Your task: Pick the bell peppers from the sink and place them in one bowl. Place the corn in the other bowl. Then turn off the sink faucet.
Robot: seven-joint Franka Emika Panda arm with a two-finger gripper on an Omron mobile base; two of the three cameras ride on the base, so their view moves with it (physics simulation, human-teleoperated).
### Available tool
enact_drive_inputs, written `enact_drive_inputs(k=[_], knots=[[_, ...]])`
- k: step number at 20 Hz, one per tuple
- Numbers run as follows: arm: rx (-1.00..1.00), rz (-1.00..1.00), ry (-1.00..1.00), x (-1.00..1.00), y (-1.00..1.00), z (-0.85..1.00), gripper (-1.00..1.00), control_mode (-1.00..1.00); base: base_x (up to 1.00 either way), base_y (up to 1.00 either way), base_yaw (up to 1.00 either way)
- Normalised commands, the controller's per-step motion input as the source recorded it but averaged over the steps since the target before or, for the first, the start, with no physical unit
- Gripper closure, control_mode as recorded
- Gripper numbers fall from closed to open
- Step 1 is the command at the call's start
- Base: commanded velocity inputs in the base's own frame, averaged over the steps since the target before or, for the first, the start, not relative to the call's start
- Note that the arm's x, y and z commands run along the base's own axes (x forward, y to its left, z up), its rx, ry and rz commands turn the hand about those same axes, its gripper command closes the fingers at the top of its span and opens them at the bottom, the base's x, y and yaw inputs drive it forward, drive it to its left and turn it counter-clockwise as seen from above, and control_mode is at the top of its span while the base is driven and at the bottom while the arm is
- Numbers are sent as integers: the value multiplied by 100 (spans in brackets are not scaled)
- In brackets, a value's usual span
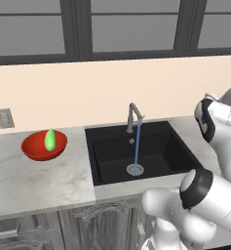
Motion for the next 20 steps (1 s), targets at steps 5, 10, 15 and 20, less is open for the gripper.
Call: enact_drive_inputs(k=[5,10,15,20], knots=[[2,-18,0,-5,-66,0,100,-100,0,0,0],[8,-13,0,0,-60,0,100,-100,0,0,0],[12,-5,0,0,-46,-9,100,-100,0,0,0],[8,-2,0,0,-32,-32,100,-100,0,0,0]])
